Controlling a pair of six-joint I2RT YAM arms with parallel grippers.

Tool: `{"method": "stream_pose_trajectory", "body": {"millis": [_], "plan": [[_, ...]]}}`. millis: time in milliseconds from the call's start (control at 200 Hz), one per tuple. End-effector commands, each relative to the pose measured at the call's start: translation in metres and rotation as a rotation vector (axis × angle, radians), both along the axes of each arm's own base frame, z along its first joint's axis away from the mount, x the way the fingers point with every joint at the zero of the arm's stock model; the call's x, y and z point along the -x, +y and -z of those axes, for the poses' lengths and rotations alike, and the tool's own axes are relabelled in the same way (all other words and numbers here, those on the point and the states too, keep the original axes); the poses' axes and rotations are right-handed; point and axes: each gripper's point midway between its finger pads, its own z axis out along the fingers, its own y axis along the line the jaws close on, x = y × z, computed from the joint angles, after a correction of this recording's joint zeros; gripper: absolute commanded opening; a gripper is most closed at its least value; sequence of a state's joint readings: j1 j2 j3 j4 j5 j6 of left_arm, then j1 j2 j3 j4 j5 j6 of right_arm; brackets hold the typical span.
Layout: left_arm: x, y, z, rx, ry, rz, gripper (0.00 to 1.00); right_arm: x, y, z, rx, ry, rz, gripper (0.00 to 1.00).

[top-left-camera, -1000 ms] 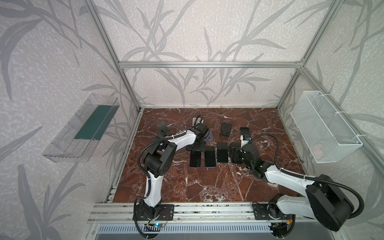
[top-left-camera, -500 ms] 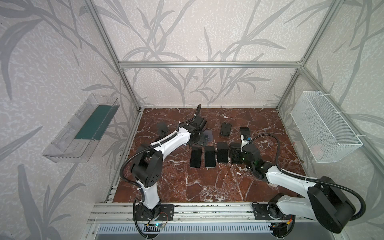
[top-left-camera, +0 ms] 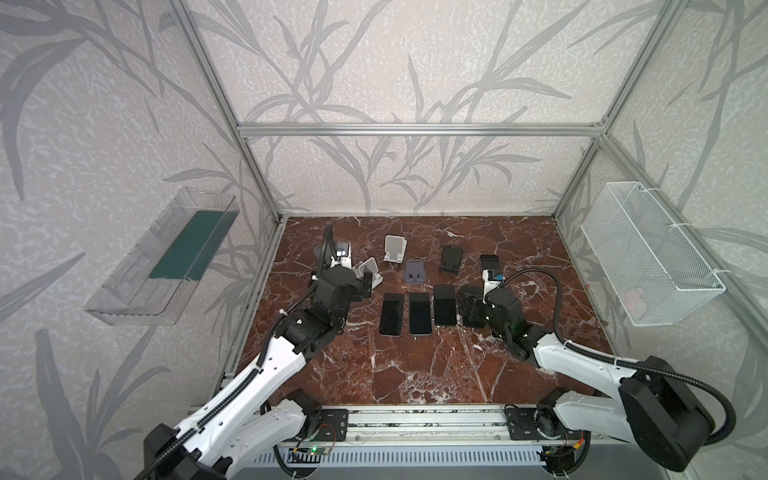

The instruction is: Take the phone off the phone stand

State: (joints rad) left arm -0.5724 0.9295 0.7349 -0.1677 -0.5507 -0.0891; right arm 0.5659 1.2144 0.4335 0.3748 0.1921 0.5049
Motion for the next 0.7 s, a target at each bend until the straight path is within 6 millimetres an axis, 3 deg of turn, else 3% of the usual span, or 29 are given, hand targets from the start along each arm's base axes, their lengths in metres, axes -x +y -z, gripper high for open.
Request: {"method": "stream_pose_trajectory", "body": {"millis": [0,120,220,280,340,445,615,695], "plan": [[-0.008,0.024,0.015,-0.236,-0.106,-0.099,0.99,0.0,0.002,-0.004,-0.021,-0.019,-0.003,0.89],[-0.009,0.048,0.033,-0.165,-0.194,-0.241,0.99,-0.001,0.002,0.0,-0.008,-0.012,-0.002,0.89],[-0.019,0.039,0.05,-0.074,-0.241,-0.038,0.99,-0.003,0.003,0.003,0.002,-0.004,-0.003,0.89],[-0.021,0.068,0.057,0.029,-0.247,-0.162,0.99,-0.003,0.003,0.004,0.004,-0.003,-0.004,0.89],[-0.024,0.089,0.06,0.0,-0.255,-0.261,0.99,-0.003,0.001,0.004,0.01,-0.003,0.002,0.89],[-0.04,0.081,0.07,-0.107,-0.215,-0.195,0.99,-0.003,0.001,0.004,0.01,-0.004,0.001,0.89],[-0.054,0.093,0.088,-0.147,-0.246,-0.276,0.99,-0.005,-0.002,0.007,0.035,-0.005,0.015,0.89],[-0.054,0.103,0.11,-0.108,-0.198,-0.308,0.99,-0.005,-0.003,0.006,0.041,-0.009,0.02,0.89]]}}
